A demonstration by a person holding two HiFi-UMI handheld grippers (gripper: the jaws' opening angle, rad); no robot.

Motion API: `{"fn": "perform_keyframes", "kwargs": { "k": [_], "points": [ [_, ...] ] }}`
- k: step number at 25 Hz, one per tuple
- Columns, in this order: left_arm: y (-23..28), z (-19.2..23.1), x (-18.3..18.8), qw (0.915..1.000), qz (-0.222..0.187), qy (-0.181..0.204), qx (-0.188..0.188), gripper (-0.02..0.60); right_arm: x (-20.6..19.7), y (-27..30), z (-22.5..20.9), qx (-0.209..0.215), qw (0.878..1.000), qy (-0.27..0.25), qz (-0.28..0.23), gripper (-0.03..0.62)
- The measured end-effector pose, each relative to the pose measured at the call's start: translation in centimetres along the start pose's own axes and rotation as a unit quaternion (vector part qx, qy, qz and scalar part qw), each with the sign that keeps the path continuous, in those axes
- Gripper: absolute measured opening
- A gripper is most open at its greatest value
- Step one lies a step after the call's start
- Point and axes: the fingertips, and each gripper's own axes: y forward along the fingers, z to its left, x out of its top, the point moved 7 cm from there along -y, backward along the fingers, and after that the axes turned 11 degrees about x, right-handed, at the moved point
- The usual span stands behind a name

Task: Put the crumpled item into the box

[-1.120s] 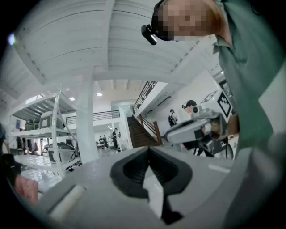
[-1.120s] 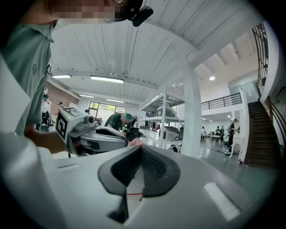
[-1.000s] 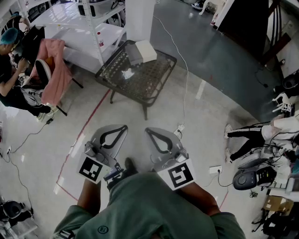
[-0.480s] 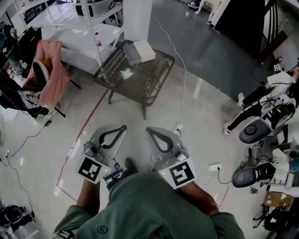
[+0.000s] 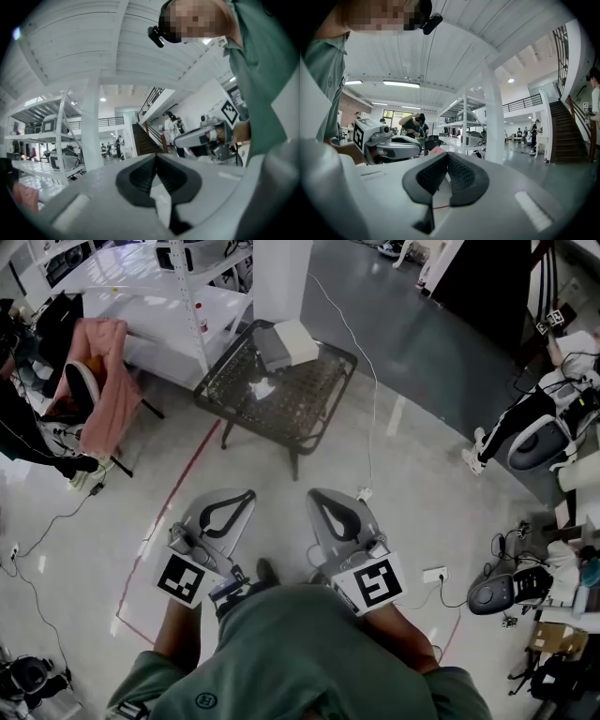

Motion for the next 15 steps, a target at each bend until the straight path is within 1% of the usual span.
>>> {"fn": "perform_keyframes", "kwargs": {
  "k": [5,11,15],
  "points": [
    [-1.0,2.0,-0.4,1.0000,-0.006,0.006,-0.003,0.003,0.4,1.7,0.8,-0.010,1.000,-0.008,-0.001,0.005],
    [-0.9,3.4,-0.7,0.9997,-0.010,0.016,-0.018,0.003,0.7,3.0,1.0,-0.018,1.000,-0.014,0.006,0.005],
    [-0.2,3.4,-1.1,0.9998,-0.009,0.002,-0.017,0.003,0.3,3.1,0.2,-0.018,1.000,-0.011,0.015,0.005]
  ]
}}
